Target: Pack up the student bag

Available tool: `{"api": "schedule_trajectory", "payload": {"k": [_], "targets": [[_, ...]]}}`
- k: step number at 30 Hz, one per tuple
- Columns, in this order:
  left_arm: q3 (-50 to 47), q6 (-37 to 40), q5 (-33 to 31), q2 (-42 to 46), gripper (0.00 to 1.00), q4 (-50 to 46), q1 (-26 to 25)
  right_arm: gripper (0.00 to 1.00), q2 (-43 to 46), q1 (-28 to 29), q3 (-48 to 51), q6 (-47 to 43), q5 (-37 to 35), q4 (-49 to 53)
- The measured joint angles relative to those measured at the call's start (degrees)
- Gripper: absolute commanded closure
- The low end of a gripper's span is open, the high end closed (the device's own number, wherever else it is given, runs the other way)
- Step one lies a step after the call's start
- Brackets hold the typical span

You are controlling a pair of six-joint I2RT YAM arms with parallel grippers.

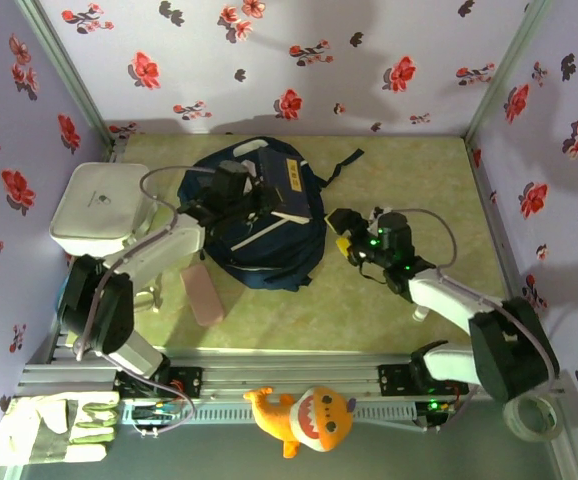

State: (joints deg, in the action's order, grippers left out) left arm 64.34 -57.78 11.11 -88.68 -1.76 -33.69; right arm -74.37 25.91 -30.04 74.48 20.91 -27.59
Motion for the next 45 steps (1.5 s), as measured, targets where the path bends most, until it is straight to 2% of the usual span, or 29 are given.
{"api": "schedule_trajectory", "payload": {"k": [6, 11, 15, 19, 27, 36, 40, 45], "targets": [[-7.3, -7.1, 0.0, 5.5, 1.0, 11.4, 1.1, 0.11, -8.8, 6.1, -3.9, 8.3, -1.6, -13.6], [-9.3, -11.2, 0.0, 6.2, 1.0, 18.3, 1.2, 0.16, -14.0, 6.4, -6.3, 12.4, -2.8, -25.4], [-9.5, -12.8, 0.0, 6.2, 1.0, 20.7, 1.2, 0.19, -16.4, 6.9, -8.1, 14.6, -3.1, -30.9], [-9.5, -13.9, 0.5, 6.2, 1.0, 22.8, 1.2, 0.23, -17.4, 8.3, -10.7, 14.8, -3.1, -31.0], [-10.3, -16.0, 1.0, 6.1, 1.0, 24.9, 1.2, 0.38, -18.5, 9.4, -14.1, 15.4, -5.6, -30.7], [-10.9, -17.6, 1.1, 6.1, 1.0, 27.1, 1.3, 0.47, -20.5, 9.5, -16.5, 16.2, -8.8, -31.2], [-10.9, -17.8, 1.3, 6.1, 1.0, 27.8, 1.3, 0.56, -22.1, 9.6, -18.0, 16.5, -9.4, -31.6], [-10.9, -17.8, 1.3, 5.6, 0.9, 27.8, 1.4, 0.72, -22.9, 9.6, -18.4, 17.1, -10.3, -31.8]]}}
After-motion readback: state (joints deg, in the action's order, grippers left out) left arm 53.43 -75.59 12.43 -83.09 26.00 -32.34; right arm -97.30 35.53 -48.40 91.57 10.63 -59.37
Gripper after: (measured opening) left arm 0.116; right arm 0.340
